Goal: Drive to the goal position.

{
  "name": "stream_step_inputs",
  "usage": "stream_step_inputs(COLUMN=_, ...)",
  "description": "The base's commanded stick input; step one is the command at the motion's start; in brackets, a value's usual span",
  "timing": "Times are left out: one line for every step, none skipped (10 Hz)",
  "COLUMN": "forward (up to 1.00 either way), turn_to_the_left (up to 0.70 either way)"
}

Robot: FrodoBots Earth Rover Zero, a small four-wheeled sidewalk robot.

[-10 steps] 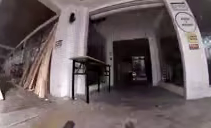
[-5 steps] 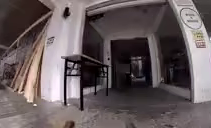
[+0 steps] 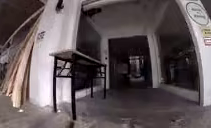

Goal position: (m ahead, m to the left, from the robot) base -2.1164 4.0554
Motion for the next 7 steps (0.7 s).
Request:
stream_step_inputs(forward=0.43, turn_to_the_left=-0.25)
stream_step_inputs(forward=0.43, turn_to_the_left=-0.25)
stream_step_inputs(forward=0.43, turn_to_the_left=-0.25)
stream_step_inputs(forward=0.43, turn_to_the_left=-0.25)
stream_step_inputs(forward=0.43, turn_to_the_left=-0.25)
stream_step_inputs(forward=0.43, turn_to_the_left=-0.25)
stream_step_inputs(forward=0.43, turn_to_the_left=-0.25)
